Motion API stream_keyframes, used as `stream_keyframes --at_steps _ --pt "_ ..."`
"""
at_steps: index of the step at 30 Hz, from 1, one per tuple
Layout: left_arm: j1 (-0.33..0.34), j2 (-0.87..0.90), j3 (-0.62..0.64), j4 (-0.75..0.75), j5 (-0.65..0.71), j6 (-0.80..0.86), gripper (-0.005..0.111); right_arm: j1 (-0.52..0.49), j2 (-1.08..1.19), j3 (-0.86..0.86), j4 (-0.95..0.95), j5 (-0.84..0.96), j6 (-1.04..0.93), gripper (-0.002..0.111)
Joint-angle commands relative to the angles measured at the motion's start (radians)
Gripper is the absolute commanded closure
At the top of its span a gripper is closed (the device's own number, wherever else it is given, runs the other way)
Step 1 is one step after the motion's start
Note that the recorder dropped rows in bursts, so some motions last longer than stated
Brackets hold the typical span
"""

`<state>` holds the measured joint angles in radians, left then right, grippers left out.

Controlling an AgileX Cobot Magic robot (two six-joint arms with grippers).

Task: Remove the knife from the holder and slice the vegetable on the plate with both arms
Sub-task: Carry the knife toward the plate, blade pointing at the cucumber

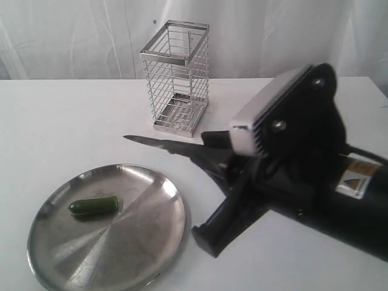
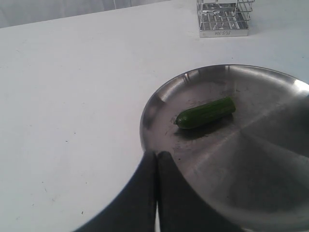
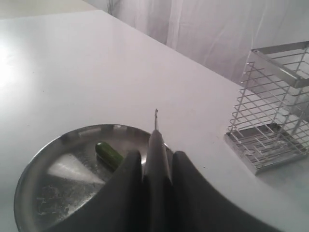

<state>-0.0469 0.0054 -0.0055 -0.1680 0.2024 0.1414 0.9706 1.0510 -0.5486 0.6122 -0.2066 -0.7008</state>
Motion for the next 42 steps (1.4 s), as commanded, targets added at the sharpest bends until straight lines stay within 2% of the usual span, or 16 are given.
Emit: stream_keyframes --at_steps 1,5,10,18,24,32,42 --pt "-0.001 -0.005 0.006 -0.003 0.001 -0.007 0.107 0.098 0.116 0.005 0.041 -0.141 0.007 0.108" --pt "-0.001 -0.005 0.006 -0.003 0.001 -0.007 0.107 0.169 0.222 0.005 0.118 -0.284 0.007 0.108" --pt "-0.001 -0.005 0.006 -0.003 0.001 -0.007 0.107 0.202 0.337 0.001 0.233 -0.407 0.008 0.108" --pt "-0.001 -0.005 0.006 -0.003 0.001 -0.007 0.107 0.267 0.479 -0.046 0.236 -0.433 0.08 0.108" --pt "-0.001 -0.005 0.006 -0.003 0.001 -0.007 0.107 0.305 0.533 -0.059 0.305 -0.532 0.078 0.108" --pt "-0.001 -0.005 0.006 -0.003 0.001 -0.007 0.107 0.316 0.547 -0.059 0.318 -0.588 0.081 0.108" --pt "-0.001 -0.005 0.006 -0.003 0.001 -0.007 0.107 0.316 0.545 -0.059 0.359 -0.575 0.077 0.108"
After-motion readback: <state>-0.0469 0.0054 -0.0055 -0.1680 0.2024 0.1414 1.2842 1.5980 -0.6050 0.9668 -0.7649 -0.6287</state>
